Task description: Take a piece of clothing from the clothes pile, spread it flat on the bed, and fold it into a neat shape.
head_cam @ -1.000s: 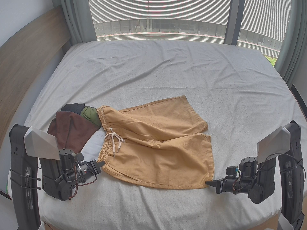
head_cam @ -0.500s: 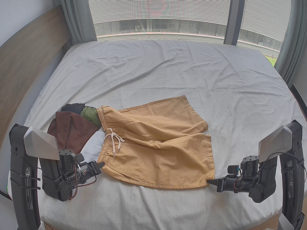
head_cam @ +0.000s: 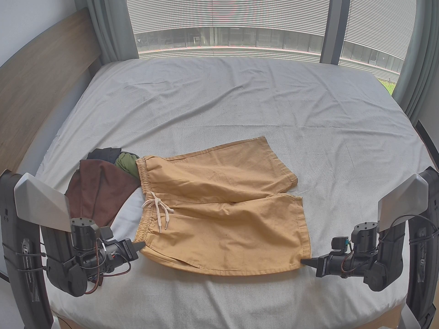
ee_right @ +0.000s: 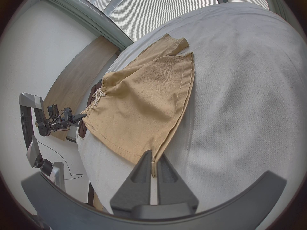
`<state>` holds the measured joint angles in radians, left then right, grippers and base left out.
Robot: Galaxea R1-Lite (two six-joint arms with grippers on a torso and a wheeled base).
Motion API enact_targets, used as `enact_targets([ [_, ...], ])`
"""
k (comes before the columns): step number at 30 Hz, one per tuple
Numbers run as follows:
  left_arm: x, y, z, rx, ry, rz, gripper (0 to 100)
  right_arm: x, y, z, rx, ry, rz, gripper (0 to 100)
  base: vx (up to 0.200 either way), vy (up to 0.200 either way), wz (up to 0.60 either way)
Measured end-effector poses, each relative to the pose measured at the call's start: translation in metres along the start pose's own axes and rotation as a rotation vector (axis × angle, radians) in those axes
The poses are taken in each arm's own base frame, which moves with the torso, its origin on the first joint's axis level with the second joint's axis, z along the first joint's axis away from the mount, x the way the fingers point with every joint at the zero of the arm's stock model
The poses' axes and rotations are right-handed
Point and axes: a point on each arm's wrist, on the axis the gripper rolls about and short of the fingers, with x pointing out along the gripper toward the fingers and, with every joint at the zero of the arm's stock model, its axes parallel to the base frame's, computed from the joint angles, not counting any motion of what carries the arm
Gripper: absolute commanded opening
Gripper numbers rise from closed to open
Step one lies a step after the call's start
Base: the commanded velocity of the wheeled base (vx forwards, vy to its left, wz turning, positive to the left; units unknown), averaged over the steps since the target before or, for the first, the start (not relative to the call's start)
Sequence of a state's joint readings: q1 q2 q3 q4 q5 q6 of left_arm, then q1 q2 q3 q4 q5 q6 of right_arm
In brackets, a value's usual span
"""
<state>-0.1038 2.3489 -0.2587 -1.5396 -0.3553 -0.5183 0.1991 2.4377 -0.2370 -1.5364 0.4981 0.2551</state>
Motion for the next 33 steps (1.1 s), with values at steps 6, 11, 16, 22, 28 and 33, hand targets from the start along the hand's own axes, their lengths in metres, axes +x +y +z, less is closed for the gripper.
enact_targets([
  [6,-0.013,0.0,-0.008,0.026,0.036,0.021,0,-0.011,0.003,-0.004,0.01,0.018,-0.01,0,0.0,0.0,0.0],
  [11,-0.025,0.001,-0.016,0.048,0.071,0.043,0,-0.02,0.007,-0.008,0.016,0.035,-0.015,0,0.0,0.0,0.0],
  [16,-0.036,0.001,-0.02,0.055,0.095,0.059,0,-0.027,0.011,-0.011,0.014,0.05,-0.017,0,0.0,0.0,0.0],
  [22,-0.047,-0.001,-0.025,0.072,0.118,0.067,0,-0.035,0.014,-0.014,0.009,0.066,-0.02,0,0.0,0.0,0.0],
  [28,-0.052,-0.003,-0.026,0.087,0.122,0.067,0,-0.043,0.018,-0.019,-0.004,0.086,-0.024,0,0.0,0.0,0.0],
  [33,-0.052,-0.004,-0.026,0.089,0.125,0.063,0,-0.046,0.019,-0.019,-0.014,0.087,-0.025,0,0.0,0.0,0.0],
])
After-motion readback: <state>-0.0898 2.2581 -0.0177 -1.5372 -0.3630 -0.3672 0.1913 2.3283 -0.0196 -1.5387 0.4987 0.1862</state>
